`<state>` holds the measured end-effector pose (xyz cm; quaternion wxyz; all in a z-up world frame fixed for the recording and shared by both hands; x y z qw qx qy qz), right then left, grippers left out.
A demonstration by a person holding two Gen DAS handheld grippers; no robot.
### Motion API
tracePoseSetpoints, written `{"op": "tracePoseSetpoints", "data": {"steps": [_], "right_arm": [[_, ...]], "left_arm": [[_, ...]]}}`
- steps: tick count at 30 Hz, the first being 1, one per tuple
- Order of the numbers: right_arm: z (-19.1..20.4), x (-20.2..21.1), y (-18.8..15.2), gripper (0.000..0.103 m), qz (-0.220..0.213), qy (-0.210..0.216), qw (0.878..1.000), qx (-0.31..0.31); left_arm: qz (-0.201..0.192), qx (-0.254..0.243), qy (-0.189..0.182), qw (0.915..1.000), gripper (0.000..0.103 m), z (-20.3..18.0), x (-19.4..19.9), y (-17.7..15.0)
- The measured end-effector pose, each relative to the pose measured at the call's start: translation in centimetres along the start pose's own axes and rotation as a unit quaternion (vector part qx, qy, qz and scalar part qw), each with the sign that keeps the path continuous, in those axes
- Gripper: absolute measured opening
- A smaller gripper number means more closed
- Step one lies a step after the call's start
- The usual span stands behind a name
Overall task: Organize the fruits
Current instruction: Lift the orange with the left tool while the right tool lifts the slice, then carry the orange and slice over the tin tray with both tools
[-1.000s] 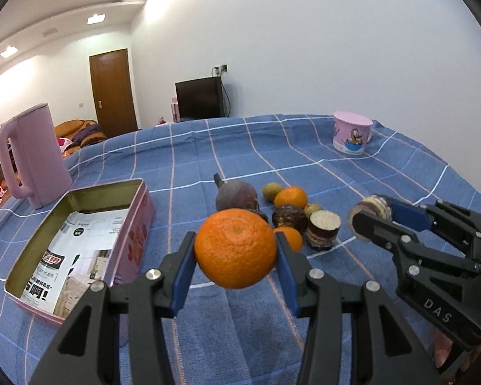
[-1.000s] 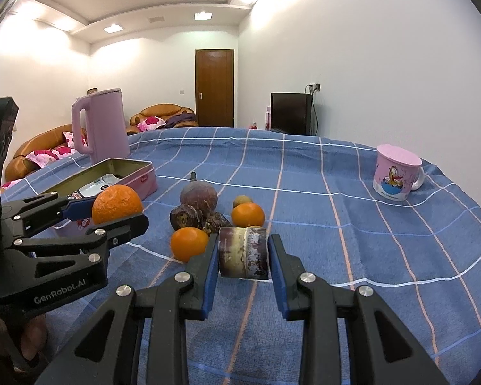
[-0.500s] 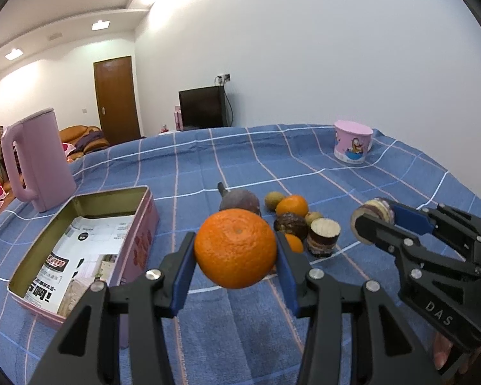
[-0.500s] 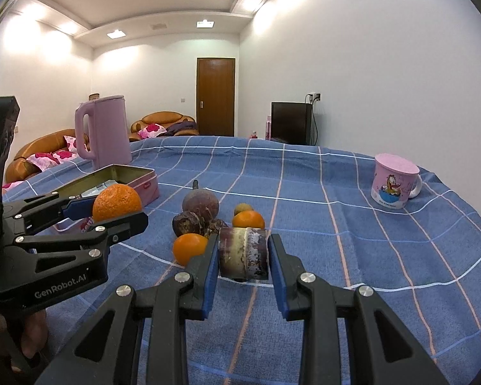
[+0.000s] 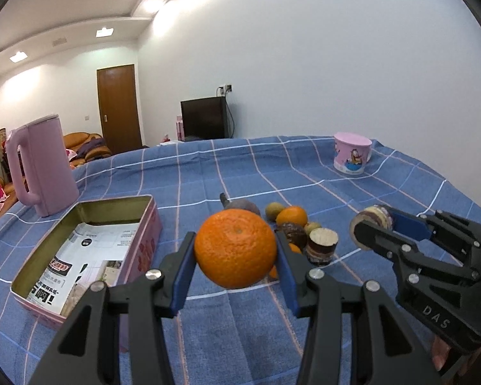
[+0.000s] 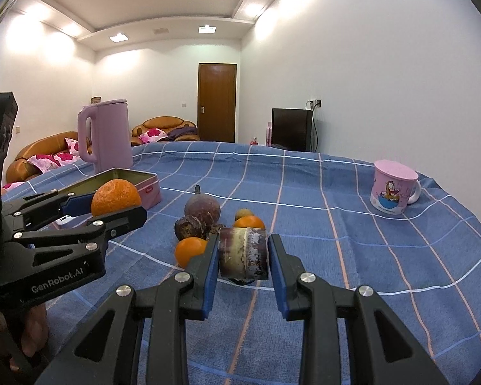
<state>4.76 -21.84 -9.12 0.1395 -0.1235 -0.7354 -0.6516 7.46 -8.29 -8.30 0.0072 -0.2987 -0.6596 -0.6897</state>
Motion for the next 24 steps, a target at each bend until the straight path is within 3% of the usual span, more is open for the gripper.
{"op": "tracePoseSetpoints", "data": {"steps": [13, 19, 24], "right_arm": [[0.2, 0.3, 0.2, 0.032, -0.01, 0.007, 1.0, 0.002], [1.4, 0.2, 0.9, 0.032, 0.007, 0.043, 0.999, -0.001], [2.9, -0.3, 3.5, 0.032, 0.009, 0.077, 0.997, -0.008]], "left_arm": [[-0.015, 0.001, 0.003, 0.9999, 0.049, 0.1, 0.7, 0.3], [-0.008, 0.018, 0.012, 0.9997, 0.049, 1.9, 1.2, 0.7], [-0.011, 0.032, 0.041, 0.9986, 0.049, 4.9, 2.4, 1.8]]}}
Point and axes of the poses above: each gripper's, at about its wrist camera, not at the fingertips, and x roughly against the way its jaws point, z to its left, y to its top, the point moved 8 cm from there along -x, roughly the way its jaws point, and after that the axes turned 10 degrees about -y, right-handed, at the moved point
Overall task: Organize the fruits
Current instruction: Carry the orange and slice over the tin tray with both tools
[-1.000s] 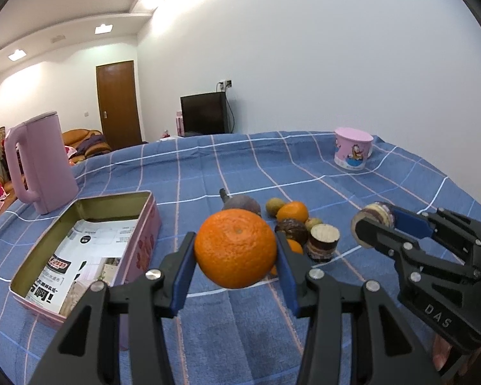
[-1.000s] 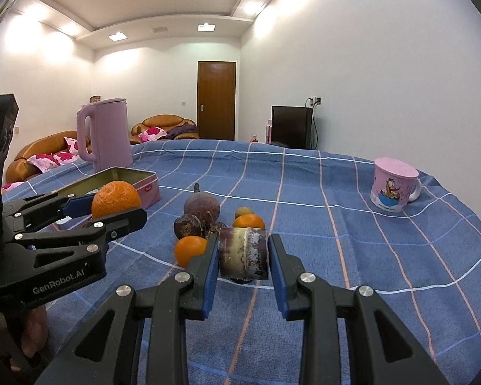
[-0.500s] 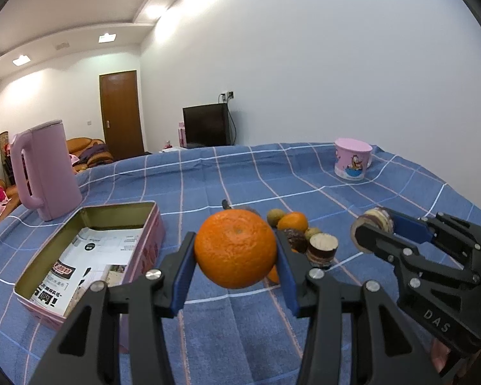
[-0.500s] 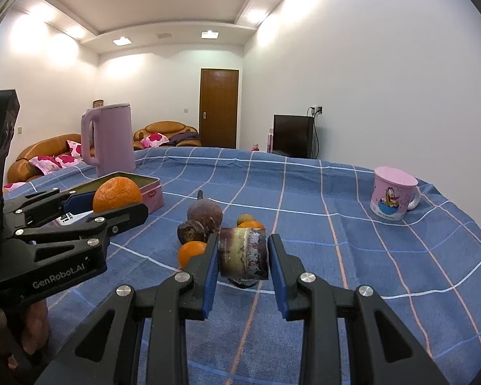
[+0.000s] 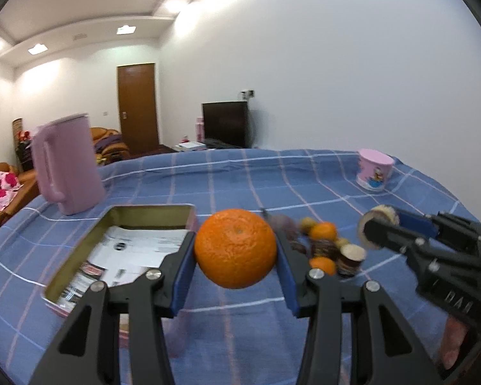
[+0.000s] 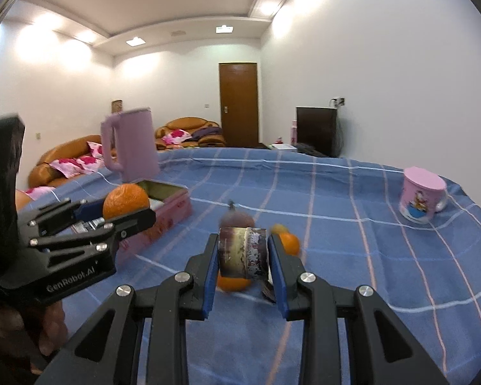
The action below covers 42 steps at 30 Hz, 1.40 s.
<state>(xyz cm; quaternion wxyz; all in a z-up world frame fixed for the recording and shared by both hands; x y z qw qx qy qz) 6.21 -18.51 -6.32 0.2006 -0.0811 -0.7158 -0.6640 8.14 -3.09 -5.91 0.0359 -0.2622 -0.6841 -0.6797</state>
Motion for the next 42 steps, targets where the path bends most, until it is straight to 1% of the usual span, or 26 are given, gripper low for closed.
{"op": "tracePoseSetpoints", "data": {"steps": [4, 6, 10, 16, 20, 23, 30, 36, 42], "right_arm": [[1.7, -1.0, 2.1, 0.032, 0.006, 0.026, 1.0, 0.005], [3.2, -1.6, 3.1, 0.032, 0.009, 0.041, 0.999, 0.013], [5.9, -3.2, 4.5, 0.032, 0.012, 0.058, 0.998, 0.033], [10.1, -6.6, 5.6, 0.032, 0.029, 0.088, 0.994, 0.054], [12.5, -8.5, 5.6, 0.032, 0.04, 0.098, 0.992, 0.066], [14.5, -9.8, 5.2, 0.032, 0.049, 0.103, 0.99, 0.081], [16.5, -11.8, 4.1, 0.032, 0.071, 0.11, 0.987, 0.093], [17.9, -12.4, 2.8, 0.032, 0.089, 0.115, 0.983, 0.109], [18.7, -12.6, 2.1, 0.032, 0.098, 0.114, 0.981, 0.12]], "left_arm": [[0.011, 0.014, 0.03, 0.9994, 0.049, 3.3, 0.3, 0.8], [0.013, 0.02, 0.039, 0.9989, 0.049, 4.8, 0.4, 1.0], [0.019, 0.027, 0.07, 0.997, 0.049, 8.4, 0.4, 1.4], [0.033, 0.033, 0.094, 0.9945, 0.049, 12.5, -0.1, 1.4], [0.05, 0.044, 0.097, 0.9931, 0.049, 14.7, -0.8, 1.0], [0.059, 0.052, 0.094, 0.9925, 0.049, 15.6, -1.3, 0.6], [0.075, 0.057, 0.099, 0.9906, 0.049, 16.6, -2.2, -0.2], [0.082, 0.055, 0.101, 0.99, 0.049, 16.9, -2.6, -0.7], [0.089, 0.055, 0.101, 0.9894, 0.049, 17.0, -2.9, -0.9]]}}
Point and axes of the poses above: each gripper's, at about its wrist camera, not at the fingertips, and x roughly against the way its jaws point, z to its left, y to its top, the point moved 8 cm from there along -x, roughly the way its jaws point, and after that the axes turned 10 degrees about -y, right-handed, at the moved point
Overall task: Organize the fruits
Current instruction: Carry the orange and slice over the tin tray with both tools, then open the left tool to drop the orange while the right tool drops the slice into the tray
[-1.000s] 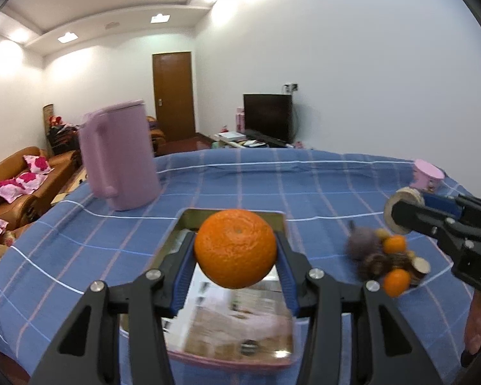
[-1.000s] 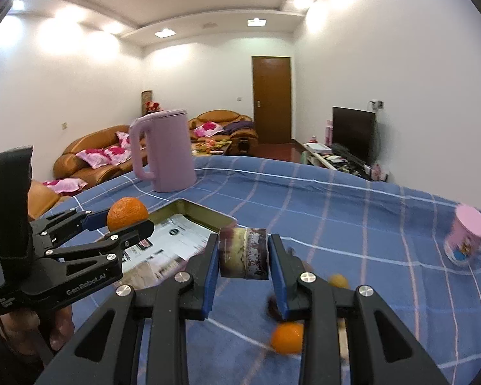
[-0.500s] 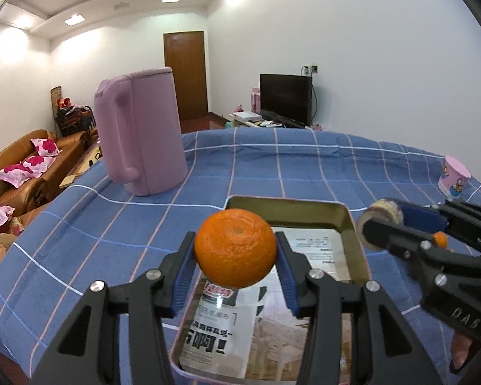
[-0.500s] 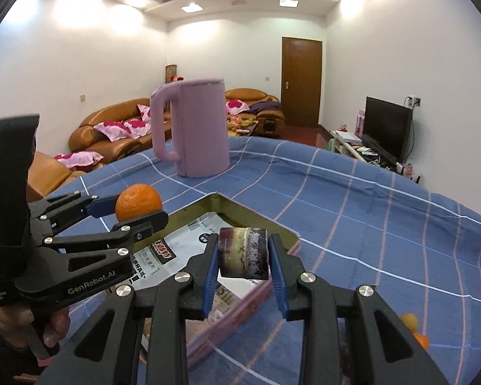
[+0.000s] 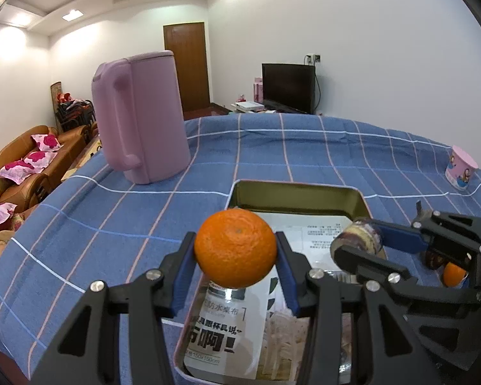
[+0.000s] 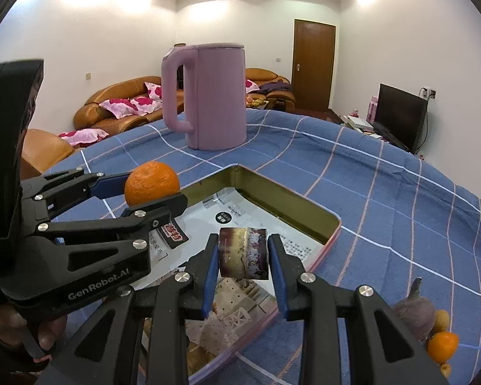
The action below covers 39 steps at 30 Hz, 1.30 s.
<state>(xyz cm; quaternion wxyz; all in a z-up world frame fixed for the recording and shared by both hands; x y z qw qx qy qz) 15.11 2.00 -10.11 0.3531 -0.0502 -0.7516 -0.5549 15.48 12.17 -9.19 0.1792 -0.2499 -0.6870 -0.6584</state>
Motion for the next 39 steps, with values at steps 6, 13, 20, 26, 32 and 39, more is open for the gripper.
{"op": "tracePoseSetpoints", "data": {"steps": [6, 13, 20, 26, 32, 39], "right_arm": [[0.2, -0.8, -0.5, 0.032, 0.012, -0.002, 1.0, 0.001], [0.4, -1.1, -1.0, 0.032, 0.02, -0.002, 1.0, 0.002], [0.4, -1.4, -1.2, 0.032, 0.024, 0.002, 1.0, -0.002], [0.4, -1.5, -1.3, 0.032, 0.027, 0.006, 1.0, -0.004], [0.0, -0.9, -1.1, 0.039, 0.015, 0.001, 1.0, -0.015], [-1.8, 1.5, -1.4, 0.061, -0.001, -0.01, 0.999, -0.034]], "left_arm": [[0.008, 0.0, 0.003, 1.0, 0.049, 0.1, -0.6, -0.4], [0.017, 0.005, 0.004, 0.9998, 0.049, 0.3, -1.0, -1.0], [0.02, 0.006, 0.007, 0.9997, 0.049, 0.3, -1.1, -1.2], [0.022, 0.008, 0.007, 0.9997, 0.05, 0.3, -1.2, -1.3], [0.014, 0.016, 0.005, 0.9998, 0.056, 0.3, -0.2, -1.1], [-0.037, 0.002, 0.004, 0.9993, 0.095, -1.1, 3.3, 0.0]]}}
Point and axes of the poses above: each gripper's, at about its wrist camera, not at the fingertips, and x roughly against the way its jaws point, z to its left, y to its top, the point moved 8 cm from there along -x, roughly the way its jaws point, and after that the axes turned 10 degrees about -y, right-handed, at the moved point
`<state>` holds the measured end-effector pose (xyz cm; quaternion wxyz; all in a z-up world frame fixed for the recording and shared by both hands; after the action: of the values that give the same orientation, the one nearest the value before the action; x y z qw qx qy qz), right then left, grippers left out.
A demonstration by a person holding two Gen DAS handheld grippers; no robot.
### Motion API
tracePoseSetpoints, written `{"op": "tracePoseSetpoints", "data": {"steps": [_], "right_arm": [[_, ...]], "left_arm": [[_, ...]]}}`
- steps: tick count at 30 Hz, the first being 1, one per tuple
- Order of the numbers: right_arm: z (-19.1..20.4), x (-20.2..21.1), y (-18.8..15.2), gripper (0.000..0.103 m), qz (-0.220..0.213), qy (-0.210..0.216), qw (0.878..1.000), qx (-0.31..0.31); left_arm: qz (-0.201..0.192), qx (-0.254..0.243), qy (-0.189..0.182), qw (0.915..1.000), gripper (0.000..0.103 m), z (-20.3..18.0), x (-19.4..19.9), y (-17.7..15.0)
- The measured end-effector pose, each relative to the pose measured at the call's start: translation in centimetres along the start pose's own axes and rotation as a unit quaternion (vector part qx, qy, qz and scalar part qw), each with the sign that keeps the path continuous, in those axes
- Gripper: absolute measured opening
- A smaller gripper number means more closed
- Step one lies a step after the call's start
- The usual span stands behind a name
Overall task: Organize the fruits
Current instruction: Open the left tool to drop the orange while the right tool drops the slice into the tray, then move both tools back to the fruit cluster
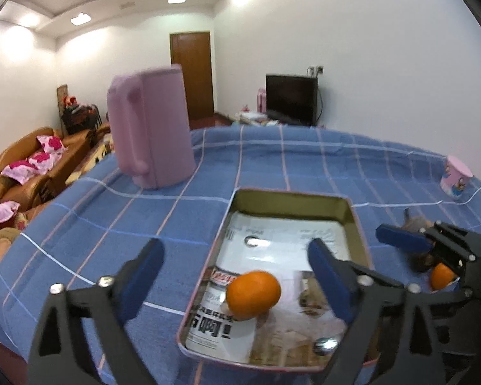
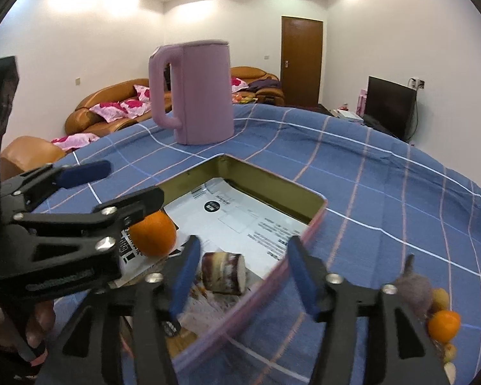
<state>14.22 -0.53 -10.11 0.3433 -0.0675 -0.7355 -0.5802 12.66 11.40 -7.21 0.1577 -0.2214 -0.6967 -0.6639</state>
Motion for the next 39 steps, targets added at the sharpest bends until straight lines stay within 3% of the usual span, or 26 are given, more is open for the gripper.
{"op": "tracePoseSetpoints", "data": {"steps": [10, 20, 24, 35, 39], "right_arm": [[-5.3, 5.6, -2.1, 0.061, -0.018, -0.05, 0.998, -0.018], [-16.0, 8.9, -8.4, 0.061, 0.034, -0.162, 0.982, -0.09], [-17.5, 8.6, -9.6, 0.061, 0.051, -0.168, 0.979, -0.104], [-17.0, 6.3, -10.5, 0.061, 0.095, -0.147, 0.979, -0.102], [-17.1, 5.4, -10.9, 0.046, 0.117, -0.131, 0.978, -0.113]], "left_arm": [[-0.025, -0.018, -0.049, 0.9983, 0.097, -5.7, 2.3, 1.1], [0.019, -0.051, -0.096, 0.9939, 0.097, -12.8, -0.3, -1.2], [0.033, -0.06, -0.104, 0.9922, 0.097, -14.4, -1.1, -2.0], [0.06, -0.068, -0.122, 0.9885, 0.097, -16.4, -2.2, -2.9], [0.068, -0.066, -0.129, 0.9871, 0.097, -16.9, -2.4, -3.3]]}}
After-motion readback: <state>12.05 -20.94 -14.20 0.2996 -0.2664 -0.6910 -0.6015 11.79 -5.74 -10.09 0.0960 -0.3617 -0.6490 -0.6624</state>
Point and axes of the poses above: each gripper's, at about its wrist camera, not at the fingertips, and x roughly against the way its jaws point, z to its left, y to its top, the point moved 8 cm from there along -x, roughly the way its jaws point, and after that the axes turned 10 degrees about -y, right-handed, at the moved point
